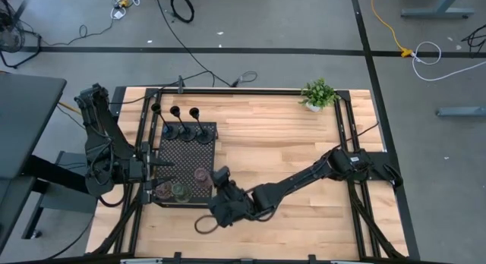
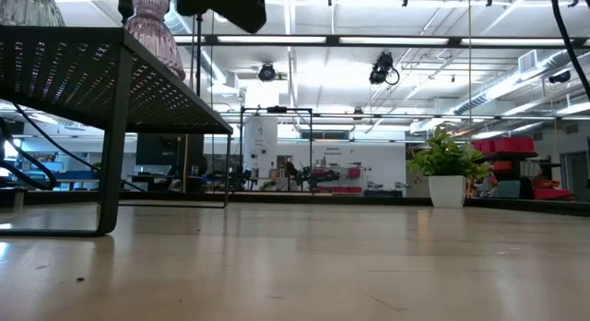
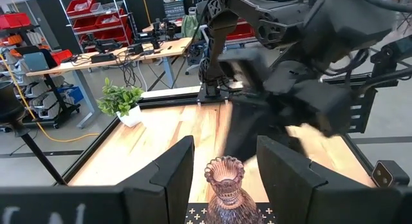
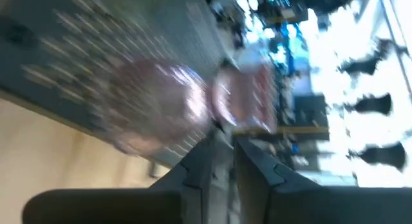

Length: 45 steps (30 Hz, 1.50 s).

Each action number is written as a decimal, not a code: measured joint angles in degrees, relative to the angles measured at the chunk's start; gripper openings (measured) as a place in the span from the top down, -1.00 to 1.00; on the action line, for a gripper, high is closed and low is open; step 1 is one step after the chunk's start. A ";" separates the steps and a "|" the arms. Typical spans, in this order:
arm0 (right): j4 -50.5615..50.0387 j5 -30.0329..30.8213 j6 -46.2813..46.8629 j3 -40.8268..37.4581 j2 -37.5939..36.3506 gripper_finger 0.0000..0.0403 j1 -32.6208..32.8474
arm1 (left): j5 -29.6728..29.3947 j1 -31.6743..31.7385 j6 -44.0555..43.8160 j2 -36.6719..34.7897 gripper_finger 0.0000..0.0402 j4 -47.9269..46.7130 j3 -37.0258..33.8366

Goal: Pick & Place candle stick holders
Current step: Put the pink glass candle holder on the shelf aligned with the pink and green glass candle holders, then return to Home Position

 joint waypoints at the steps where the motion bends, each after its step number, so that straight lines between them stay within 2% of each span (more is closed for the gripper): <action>1: -0.34 1.66 0.13 0.00 -0.02 0.67 -0.49 | 0.00 -0.01 0.00 0.01 0.14 0.00 0.00; 3: -0.56 2.35 0.59 0.02 -0.02 0.67 -1.80 | 0.00 -0.01 -0.02 0.01 0.14 0.02 0.00; 7: 0.11 -2.69 1.47 0.04 -0.02 0.67 -3.52 | 0.00 -0.01 -1.00 -0.01 0.14 0.02 0.00; 12: 0.45 -5.72 2.68 0.04 -0.02 0.67 -4.34 | 0.00 -0.01 -1.49 0.00 0.14 0.02 0.00; 21: 4.05 -9.39 2.60 0.07 -0.06 0.67 -2.55 | -0.13 0.00 -1.44 0.01 0.14 0.01 0.00; 24: 4.14 -8.69 2.57 0.05 -0.06 0.67 -2.17 | -0.16 -0.01 -1.44 -0.01 0.14 0.02 0.00; 34: 3.71 1.94 2.42 0.07 -0.06 0.67 -2.22 | -0.22 -0.01 -1.46 -0.01 0.14 0.02 0.00; 37: -0.10 2.20 8.86 0.04 -0.32 0.67 -2.62 | -0.22 -0.01 -1.48 0.00 0.14 0.02 0.00; 39: -5.04 0.64 18.00 0.04 -1.15 0.67 -2.96 | -0.30 -0.01 -1.73 0.00 0.14 0.06 0.00; 45: -22.26 -20.36 51.52 0.04 -5.95 0.67 -4.23 | -4.51 -0.03 -0.05 -0.94 0.14 -0.63 0.02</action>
